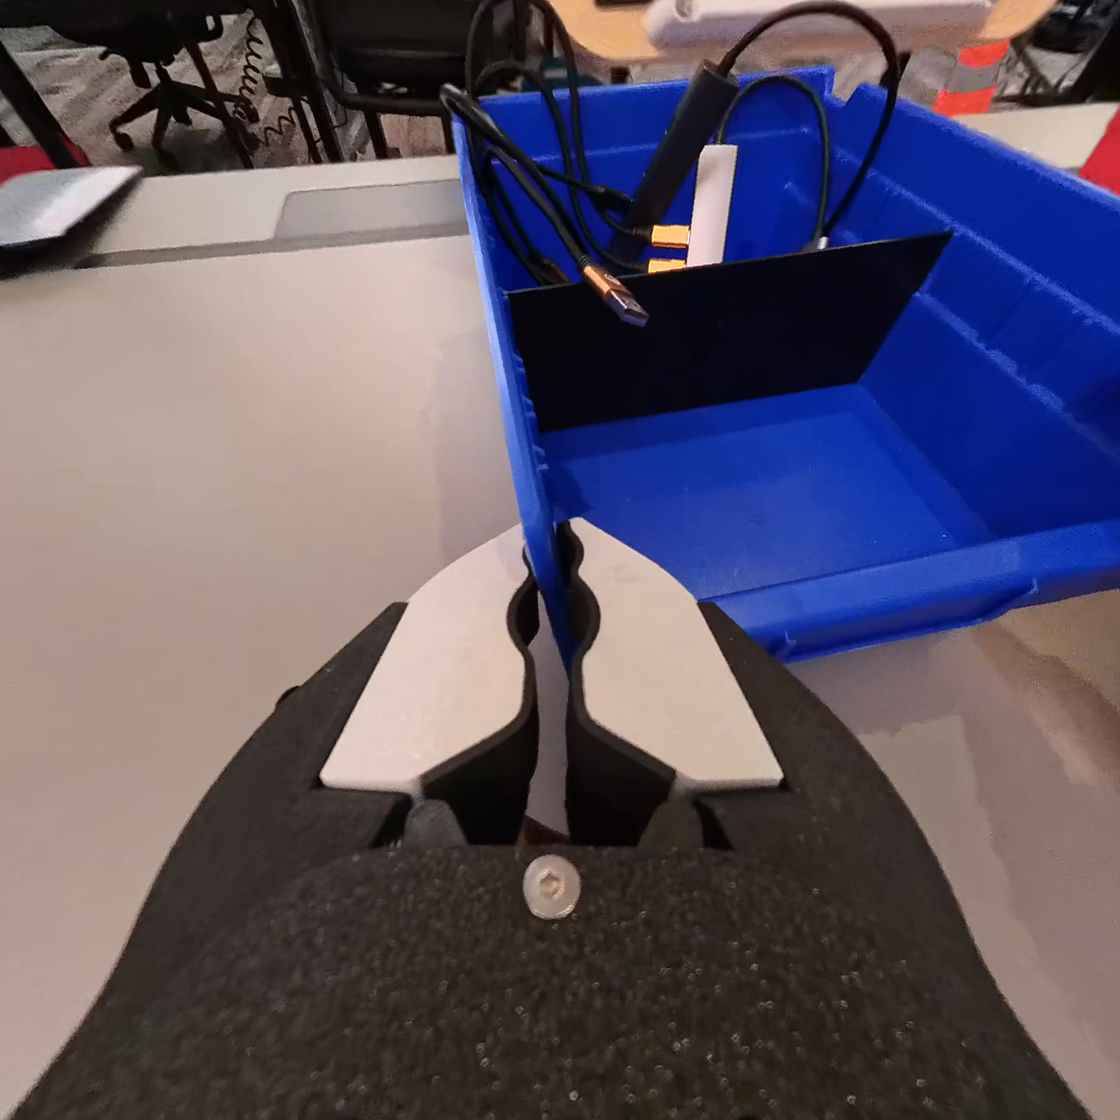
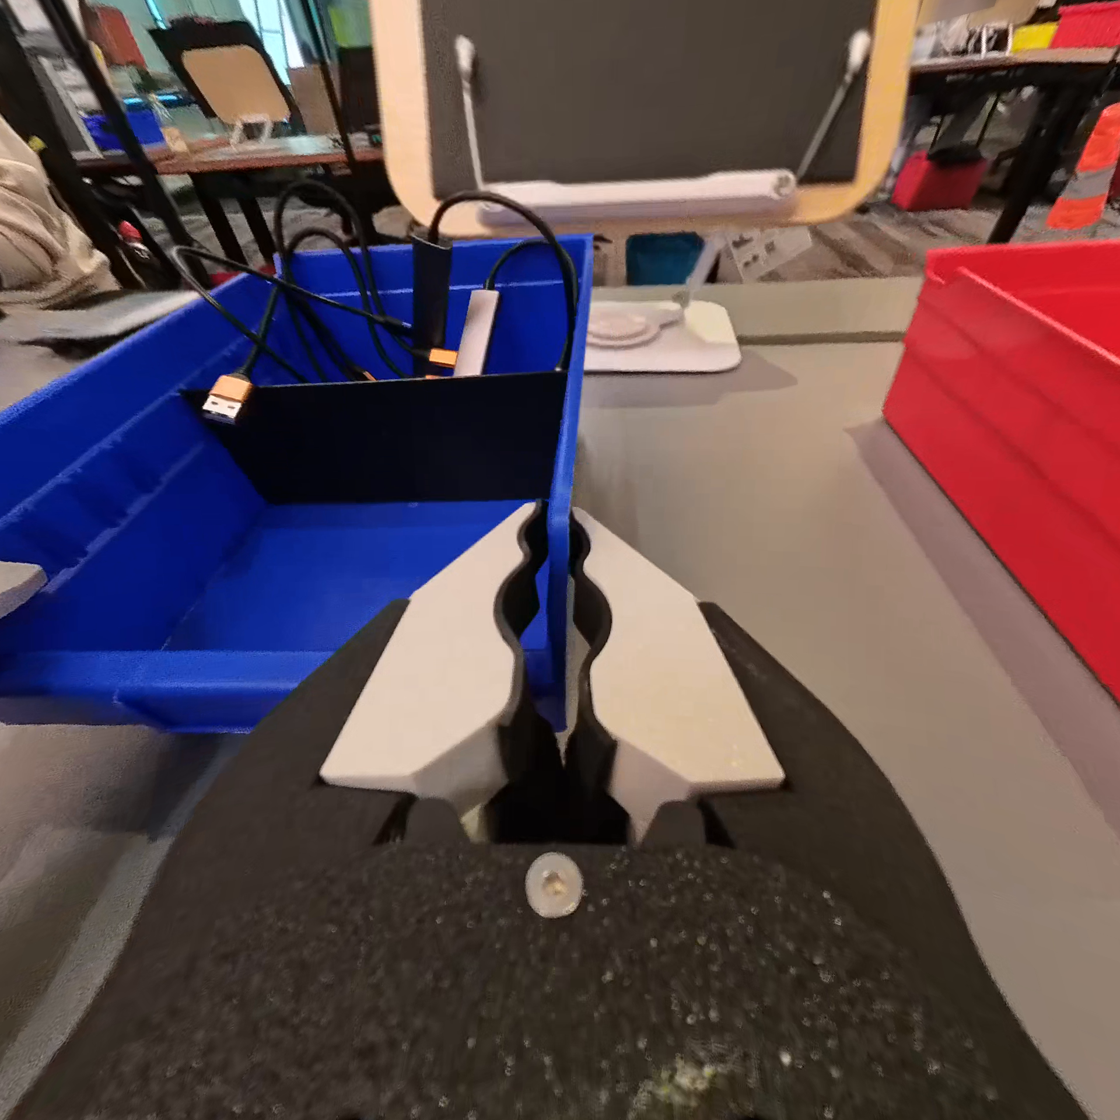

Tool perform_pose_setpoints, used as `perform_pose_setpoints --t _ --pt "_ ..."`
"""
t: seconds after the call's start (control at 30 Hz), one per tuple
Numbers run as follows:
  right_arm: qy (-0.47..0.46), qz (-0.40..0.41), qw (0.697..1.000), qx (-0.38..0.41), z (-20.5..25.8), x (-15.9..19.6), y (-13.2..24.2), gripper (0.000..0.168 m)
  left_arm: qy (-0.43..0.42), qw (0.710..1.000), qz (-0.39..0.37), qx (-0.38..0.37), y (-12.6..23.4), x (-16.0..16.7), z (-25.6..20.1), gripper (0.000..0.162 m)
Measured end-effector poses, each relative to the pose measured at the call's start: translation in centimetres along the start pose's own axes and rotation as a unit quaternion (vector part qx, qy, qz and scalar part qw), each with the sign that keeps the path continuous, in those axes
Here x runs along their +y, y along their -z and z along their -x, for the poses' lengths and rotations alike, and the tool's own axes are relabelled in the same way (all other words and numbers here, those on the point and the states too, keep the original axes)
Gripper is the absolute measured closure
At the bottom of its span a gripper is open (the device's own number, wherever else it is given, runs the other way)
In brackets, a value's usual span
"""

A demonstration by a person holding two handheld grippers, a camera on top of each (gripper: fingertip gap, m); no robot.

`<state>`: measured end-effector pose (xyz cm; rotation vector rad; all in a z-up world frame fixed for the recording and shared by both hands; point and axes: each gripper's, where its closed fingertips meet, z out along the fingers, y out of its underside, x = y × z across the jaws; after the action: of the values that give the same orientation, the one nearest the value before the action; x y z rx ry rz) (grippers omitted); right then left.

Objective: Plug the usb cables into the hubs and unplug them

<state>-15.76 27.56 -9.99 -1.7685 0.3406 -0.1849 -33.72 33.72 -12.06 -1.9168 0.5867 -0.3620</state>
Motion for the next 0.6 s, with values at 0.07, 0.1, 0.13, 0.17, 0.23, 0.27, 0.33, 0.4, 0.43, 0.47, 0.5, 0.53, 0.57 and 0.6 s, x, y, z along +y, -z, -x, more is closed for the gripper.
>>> perform_pose_setpoints --t 0.07,0.1,0.13,0.17,0.23,0.27,0.33,0.4,0.43,0.47,0.5,0.53,0.57,0.6 --pt "0.006 -0.015 1.0 -0.013 2.7 -1.1 -0.2 0.166 0.0 1.0 -0.013 -0.007 0.6 -0.7 2.5 0.159" --pt "0.006 -0.019 1.0 -0.023 4.3 -1.5 -0.4 0.166 0.002 1.0 -0.02 -0.011 0.9 -1.1 4.0 0.159" --pt "0.01 -0.023 0.999 -0.034 6.0 -1.8 -0.6 0.165 0.003 1.0 -0.025 -0.015 1.2 -1.3 5.7 0.159" --pt "0.014 -0.023 0.999 -0.046 7.8 -2.0 -0.8 0.165 0.002 0.999 -0.029 -0.021 1.5 -1.5 7.4 0.159" --pt "0.019 -0.017 0.997 -0.072 11.5 -1.7 -1.4 0.164 0.005 0.999 -0.037 -0.032 2.1 -1.6 11.0 0.159" --pt "0.024 -0.009 0.996 -0.085 13.3 -1.3 -1.7 0.164 0.003 0.998 -0.038 -0.04 2.4 -1.5 12.8 0.159" --pt "0.037 0.011 0.994 -0.105 16.5 0.1 -2.2 0.163 0.002 0.997 -0.04 -0.058 3.0 -1.1 16.1 0.16" --pt "0.053 0.029 0.991 -0.117 18.8 1.8 -2.5 0.163 0.005 0.996 -0.041 -0.073 3.4 -0.6 18.6 0.16" --pt "0.059 0.04 0.99 -0.124 19.6 2.6 -2.6 0.163 0.005 0.996 -0.039 -0.077 3.5 -0.2 19.5 0.16" --pt "0.061 0.05 0.988 -0.134 20.3 3.2 -2.6 0.162 0.008 0.996 -0.034 -0.078 3.5 0.4 20.2 0.161" --pt "0.061 0.043 0.987 -0.141 20.7 3.1 -2.4 0.162 0.019 0.997 -0.025 -0.073 3.4 1.1 20.6 0.161" --pt "0.06 0.045 0.986 -0.151 21.0 3.1 -2.3 0.161 0.035 0.997 -0.013 -0.064 3.2 1.8 20.8 0.161" --pt "0.057 0.048 0.984 -0.161 21.3 3.1 -2.1 0.16 0.045 0.997 -0.005 -0.059 3.1 2.6 21.0 0.161" --pt "0.054 0.052 0.983 -0.17 21.5 3.1 -2.0 0.158 0.054 0.997 -0.006 -0.053 3.0 3.0 21.1 0.16"
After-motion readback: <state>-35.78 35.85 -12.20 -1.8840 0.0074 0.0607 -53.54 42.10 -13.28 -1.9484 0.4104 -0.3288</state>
